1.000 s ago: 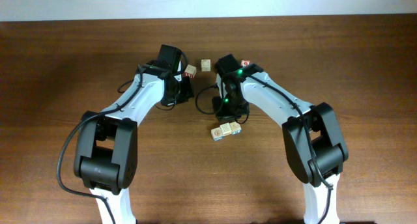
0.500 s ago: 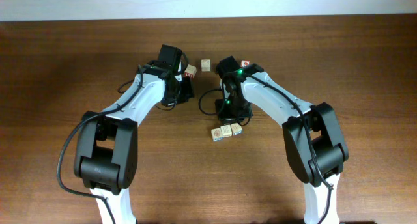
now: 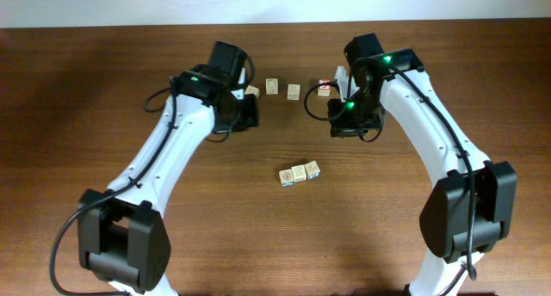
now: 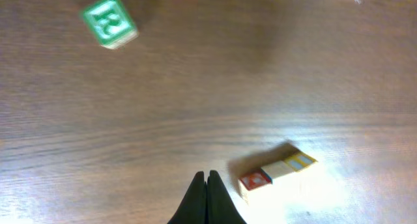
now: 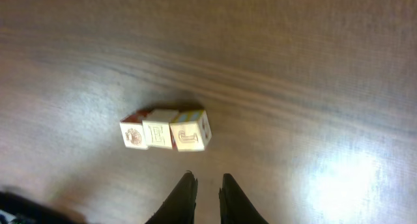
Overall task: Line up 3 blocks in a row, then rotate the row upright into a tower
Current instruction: 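Lower both grippers to the two ends of the block row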
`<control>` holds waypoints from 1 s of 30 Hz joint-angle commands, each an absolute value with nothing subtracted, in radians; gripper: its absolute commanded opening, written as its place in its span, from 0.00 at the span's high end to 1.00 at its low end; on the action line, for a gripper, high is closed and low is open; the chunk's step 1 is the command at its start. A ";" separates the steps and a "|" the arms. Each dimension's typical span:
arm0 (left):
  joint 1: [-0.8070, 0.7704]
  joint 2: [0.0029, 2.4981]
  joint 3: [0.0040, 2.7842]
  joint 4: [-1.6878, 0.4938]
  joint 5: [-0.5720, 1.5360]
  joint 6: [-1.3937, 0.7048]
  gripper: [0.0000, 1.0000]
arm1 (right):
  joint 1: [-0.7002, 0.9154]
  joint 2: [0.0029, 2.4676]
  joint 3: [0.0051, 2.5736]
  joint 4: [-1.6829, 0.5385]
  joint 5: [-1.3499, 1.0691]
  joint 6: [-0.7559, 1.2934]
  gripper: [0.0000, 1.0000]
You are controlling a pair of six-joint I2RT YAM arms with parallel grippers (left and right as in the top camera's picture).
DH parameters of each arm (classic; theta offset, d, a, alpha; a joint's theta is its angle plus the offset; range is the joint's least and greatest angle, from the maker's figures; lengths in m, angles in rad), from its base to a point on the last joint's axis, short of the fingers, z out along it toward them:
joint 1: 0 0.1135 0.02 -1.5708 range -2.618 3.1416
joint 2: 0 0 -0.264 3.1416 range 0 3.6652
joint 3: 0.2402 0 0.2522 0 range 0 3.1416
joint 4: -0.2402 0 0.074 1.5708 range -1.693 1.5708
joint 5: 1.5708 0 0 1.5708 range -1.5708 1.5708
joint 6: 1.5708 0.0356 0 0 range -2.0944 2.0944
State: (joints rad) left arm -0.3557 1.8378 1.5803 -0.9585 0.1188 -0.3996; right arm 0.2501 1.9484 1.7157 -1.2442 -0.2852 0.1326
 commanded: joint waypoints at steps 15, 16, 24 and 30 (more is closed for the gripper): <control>-0.489 1.837 1.216 -0.725 0.112 -0.767 1.00 | 0.321 1.995 1.312 -0.844 -0.302 0.081 0.92; -0.489 1.837 1.215 -0.725 0.112 -0.770 1.00 | 0.320 1.995 1.312 -0.844 -0.303 0.082 0.92; -0.522 1.837 1.211 -0.715 0.115 -0.774 1.00 | 0.320 1.995 1.312 -0.884 -0.446 0.086 0.92; -0.510 1.837 1.221 -0.706 0.119 -0.664 1.00 | 0.319 1.995 1.313 -0.885 -0.460 0.105 0.92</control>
